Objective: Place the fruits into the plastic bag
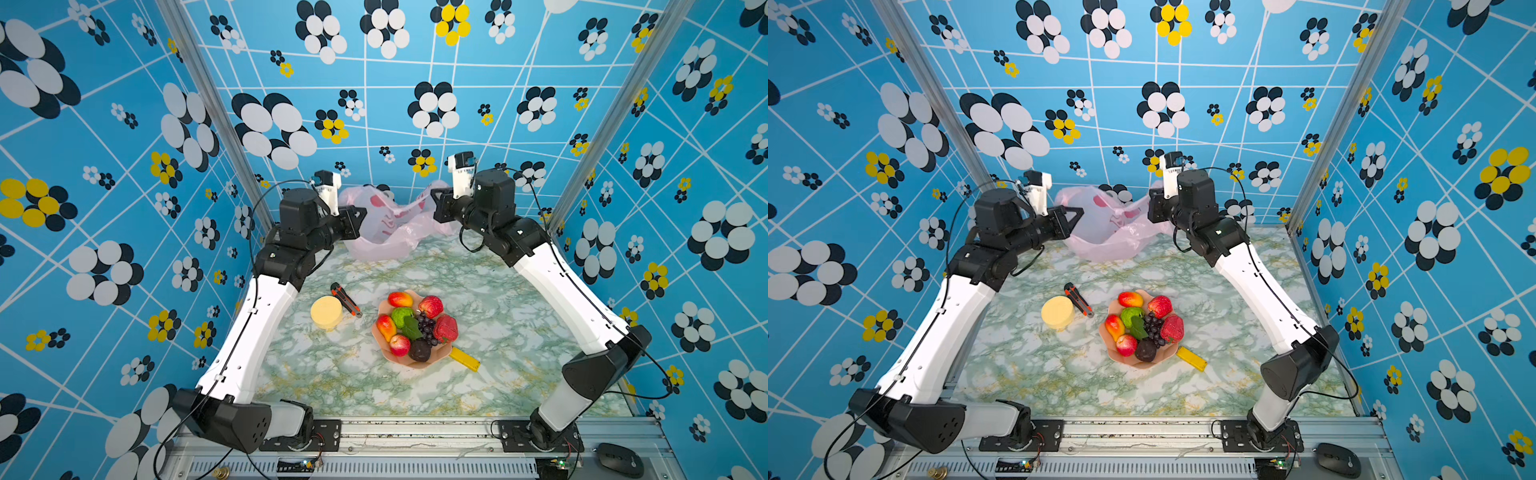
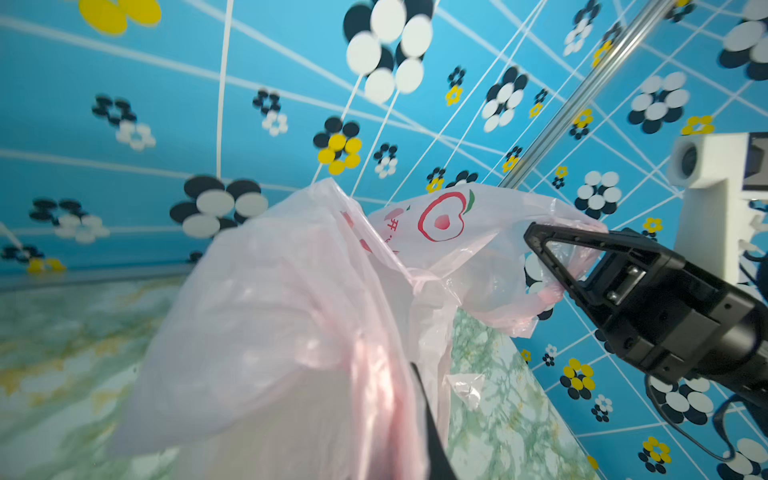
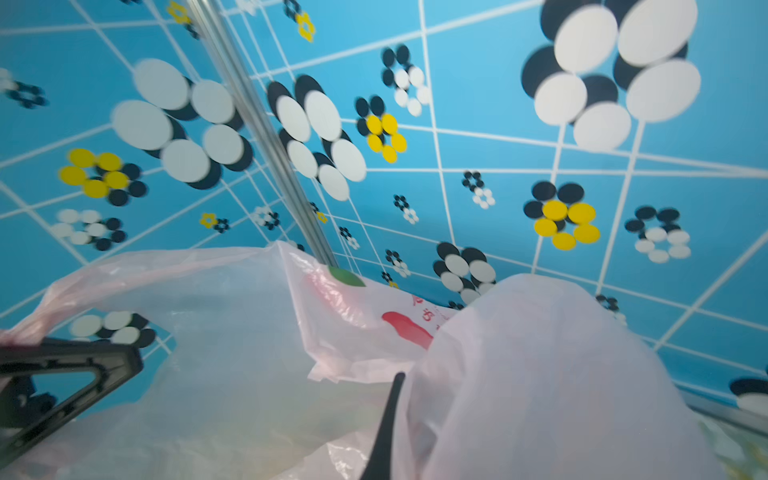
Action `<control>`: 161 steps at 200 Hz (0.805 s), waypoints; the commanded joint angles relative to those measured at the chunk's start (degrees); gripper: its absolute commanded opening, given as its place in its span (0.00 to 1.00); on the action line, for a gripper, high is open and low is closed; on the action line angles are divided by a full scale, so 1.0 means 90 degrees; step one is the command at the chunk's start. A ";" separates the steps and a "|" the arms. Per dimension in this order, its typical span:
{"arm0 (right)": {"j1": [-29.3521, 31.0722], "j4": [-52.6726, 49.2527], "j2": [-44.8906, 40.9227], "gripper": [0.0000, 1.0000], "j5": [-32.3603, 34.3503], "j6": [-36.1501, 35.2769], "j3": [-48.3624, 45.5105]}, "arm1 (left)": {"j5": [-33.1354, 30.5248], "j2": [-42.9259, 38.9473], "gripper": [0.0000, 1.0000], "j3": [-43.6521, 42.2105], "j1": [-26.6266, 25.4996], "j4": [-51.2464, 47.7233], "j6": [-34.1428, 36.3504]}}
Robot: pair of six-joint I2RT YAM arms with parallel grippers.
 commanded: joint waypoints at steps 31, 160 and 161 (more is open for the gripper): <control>0.0287 0.2230 -0.1956 0.00 -0.0703 -0.0484 -0.1945 | -0.0925 -0.1638 0.01 -0.0083 -0.1579 0.0469 0.1859; -0.0692 0.1375 0.0905 0.00 -0.1169 0.1436 -0.3182 | -0.0671 -0.1510 0.00 -0.5252 0.0583 0.1182 -0.0332; -0.0700 0.1385 0.0907 0.00 -0.1171 0.1447 -0.3198 | -0.0664 -0.1517 0.00 -0.5259 0.0584 0.1201 -0.0344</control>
